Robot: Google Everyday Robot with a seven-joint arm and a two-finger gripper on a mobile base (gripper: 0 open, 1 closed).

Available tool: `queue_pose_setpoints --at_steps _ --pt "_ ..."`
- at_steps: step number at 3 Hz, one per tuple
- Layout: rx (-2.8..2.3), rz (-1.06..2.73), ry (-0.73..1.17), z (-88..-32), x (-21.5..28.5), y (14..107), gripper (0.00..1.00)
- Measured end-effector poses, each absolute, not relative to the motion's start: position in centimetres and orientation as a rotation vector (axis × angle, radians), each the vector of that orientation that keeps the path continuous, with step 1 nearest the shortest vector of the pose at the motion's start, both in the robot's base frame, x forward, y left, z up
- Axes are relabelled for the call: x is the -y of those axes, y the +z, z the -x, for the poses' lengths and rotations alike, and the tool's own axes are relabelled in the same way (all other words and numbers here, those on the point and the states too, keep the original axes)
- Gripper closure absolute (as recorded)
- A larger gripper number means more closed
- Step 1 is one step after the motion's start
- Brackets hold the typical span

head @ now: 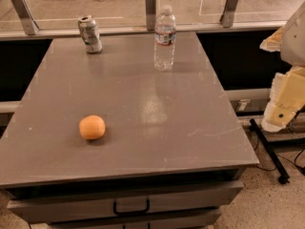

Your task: Move orange near water bottle

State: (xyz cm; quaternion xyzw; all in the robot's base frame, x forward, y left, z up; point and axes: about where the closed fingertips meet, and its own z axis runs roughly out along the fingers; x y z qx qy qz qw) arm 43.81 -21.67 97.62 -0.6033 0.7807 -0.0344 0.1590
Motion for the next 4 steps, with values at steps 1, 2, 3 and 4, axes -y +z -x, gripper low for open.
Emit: queue_pose_setpoints --at_steps 1,2,3,4 --pt "-2.232 1.725 -0.099 -43.8 21.7 97.6 0.00" --pt "-2.208 1.672 -0.021 -43.7 21.4 95.6 0.00" --pt "-2.154 1.552 0.140 -43.1 22.1 90.8 0.00" --pt "-2.044 1.406 0.288 -43.2 22.5 86.2 0.00"
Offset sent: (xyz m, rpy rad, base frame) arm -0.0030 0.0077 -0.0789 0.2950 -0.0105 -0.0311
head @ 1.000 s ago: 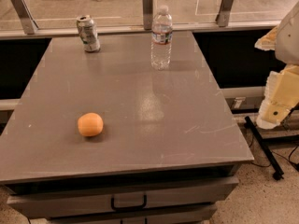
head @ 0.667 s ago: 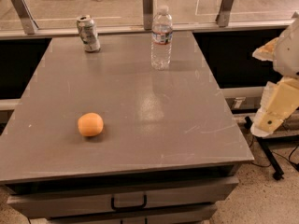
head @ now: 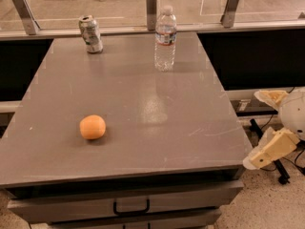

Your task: Move orange near water bottle

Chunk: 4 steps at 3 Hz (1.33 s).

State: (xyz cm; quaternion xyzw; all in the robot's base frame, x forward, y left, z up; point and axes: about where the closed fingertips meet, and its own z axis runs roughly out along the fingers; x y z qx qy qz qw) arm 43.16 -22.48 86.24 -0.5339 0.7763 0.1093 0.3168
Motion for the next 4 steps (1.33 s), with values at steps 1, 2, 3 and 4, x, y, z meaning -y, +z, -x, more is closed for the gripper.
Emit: queue_pose_setpoints --at_steps 1,2,3,4 --pt "-2.000 1.328 0.319 -42.6 22.9 87.3 0.00" --pt "-2.002 1.327 0.321 -42.6 22.9 87.3 0.00" --pt "-1.949 1.289 0.444 -42.6 21.5 87.5 0.00" --pt "-1.801 1.244 0.666 -42.6 17.3 88.8 0.00"
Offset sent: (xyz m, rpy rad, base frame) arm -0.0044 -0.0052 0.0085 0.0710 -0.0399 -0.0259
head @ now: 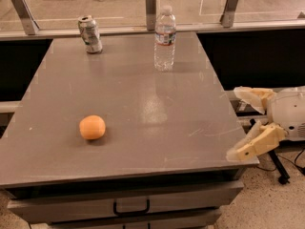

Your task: Move orange near water bottle

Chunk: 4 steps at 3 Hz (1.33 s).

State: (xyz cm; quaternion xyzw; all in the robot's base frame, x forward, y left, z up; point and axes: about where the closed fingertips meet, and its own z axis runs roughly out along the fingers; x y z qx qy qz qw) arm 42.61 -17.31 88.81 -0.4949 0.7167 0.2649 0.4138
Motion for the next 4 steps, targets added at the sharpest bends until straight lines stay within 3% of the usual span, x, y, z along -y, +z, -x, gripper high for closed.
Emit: queue_pose_setpoints --at_steps 1,4 --pt "-1.690 1.227 0.761 -42.3 13.4 89.9 0.00" --pt "-1.523 1.180 0.712 -40.8 4.0 89.8 0.00"
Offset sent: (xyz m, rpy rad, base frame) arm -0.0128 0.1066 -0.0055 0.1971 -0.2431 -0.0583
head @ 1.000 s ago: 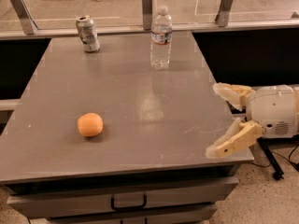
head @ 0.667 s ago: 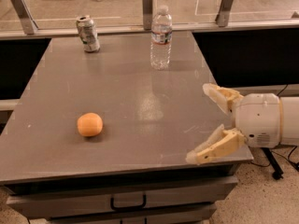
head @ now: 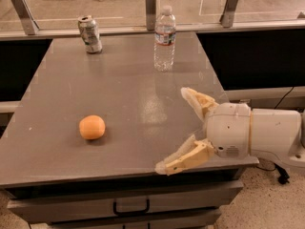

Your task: Move orange near water bottle

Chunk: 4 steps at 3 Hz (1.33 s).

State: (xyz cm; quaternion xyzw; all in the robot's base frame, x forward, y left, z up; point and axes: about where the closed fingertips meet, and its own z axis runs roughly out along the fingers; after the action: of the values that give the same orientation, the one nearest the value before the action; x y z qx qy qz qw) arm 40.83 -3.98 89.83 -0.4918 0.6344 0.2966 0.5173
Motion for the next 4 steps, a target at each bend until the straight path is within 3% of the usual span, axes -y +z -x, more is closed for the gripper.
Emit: queue_pose_setpoints --at_steps 4 --pt "-1.584 1.219 0.863 -42.5 -7.3 86.7 0.00"
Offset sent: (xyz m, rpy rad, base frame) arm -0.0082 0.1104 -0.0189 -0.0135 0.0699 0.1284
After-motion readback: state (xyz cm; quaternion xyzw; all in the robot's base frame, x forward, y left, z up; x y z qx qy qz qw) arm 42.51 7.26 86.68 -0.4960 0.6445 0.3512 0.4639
